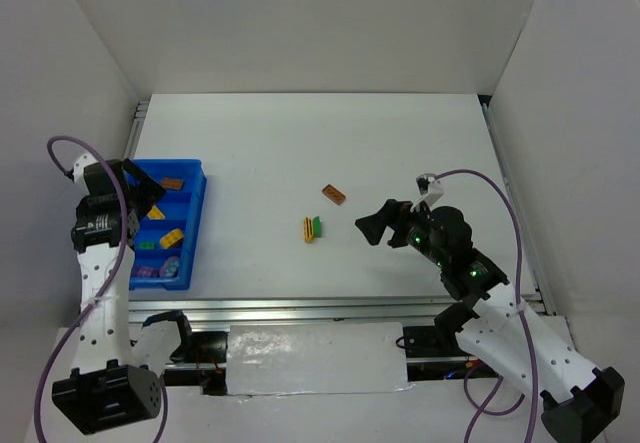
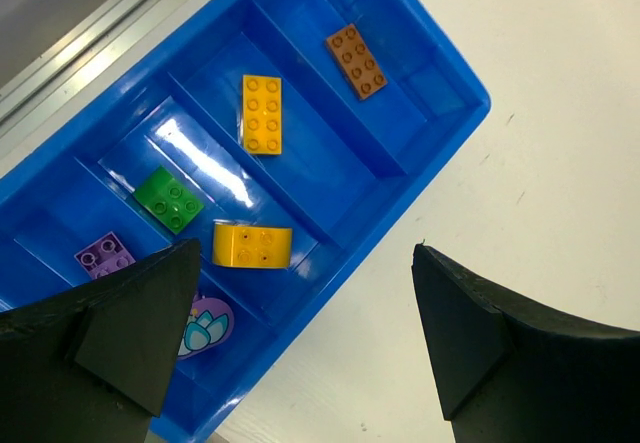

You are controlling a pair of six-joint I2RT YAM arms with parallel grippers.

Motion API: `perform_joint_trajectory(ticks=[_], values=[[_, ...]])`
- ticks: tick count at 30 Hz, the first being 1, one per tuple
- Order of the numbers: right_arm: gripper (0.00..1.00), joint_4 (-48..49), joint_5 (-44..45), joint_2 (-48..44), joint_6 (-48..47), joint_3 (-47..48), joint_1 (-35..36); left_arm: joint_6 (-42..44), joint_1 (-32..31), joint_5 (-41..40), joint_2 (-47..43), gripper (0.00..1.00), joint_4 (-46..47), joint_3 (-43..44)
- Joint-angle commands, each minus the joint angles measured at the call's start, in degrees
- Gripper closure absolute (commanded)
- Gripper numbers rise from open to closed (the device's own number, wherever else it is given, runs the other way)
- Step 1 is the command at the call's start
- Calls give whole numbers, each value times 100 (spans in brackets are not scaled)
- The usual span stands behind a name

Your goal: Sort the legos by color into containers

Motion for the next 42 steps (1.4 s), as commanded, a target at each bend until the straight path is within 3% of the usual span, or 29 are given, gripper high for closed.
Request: perform_joint_trajectory(ticks=[1,6,9,11,13,14,17,18,19,22,27,30,31,32,36,38,42], values=[[1,301,-131,-8,-37,65,-18,-159,27,103,147,1,10,143],[1,301,-104,-17,-11,48,-9,-1055,27,-327,174,4,-210,-216],[1,337,-122,9,16,47,-18,-1609,18,-258,86,13,0,-630],[1,310,-157,62,16,65,-18,-1863,27,-20,199,21,115,-814],[1,275,-140,62,7,83,-18,-1839,18,164,392,41,351,-903],[1,266,-122,53,16,83,-18,-1795,27,304,472,42,414,-955],[1,249,-122,-17,16,74,-18,-1445,27,498,797,41,677,-973],[1,266,-131,-26,7,65,-18,-1338,18,525,867,38,713,-956],[1,258,-140,-35,7,65,-18,-1233,27,525,1007,28,748,-956],[1,266,-175,-26,16,65,-18,-1170,27,218,1122,18,608,-938],[1,301,-254,18,24,65,-18,-1232,27,130,1175,21,713,-1105],[1,266,-237,1,24,56,-27,-1144,18,165,1289,39,801,-1088],[1,258,-228,-17,16,56,-18,-1083,27,182,1316,52,818,-1061],[1,266,-219,-26,16,56,-18,-1048,18,217,1351,56,836,-1035],[1,214,-184,-52,16,65,-9,-425,27,691,1702,56,602,-510],[1,214,-201,-105,16,65,-18,146,18,902,1992,50,450,-43],[1,205,-175,-219,16,48,-9,885,18,728,2177,46,11,441]])
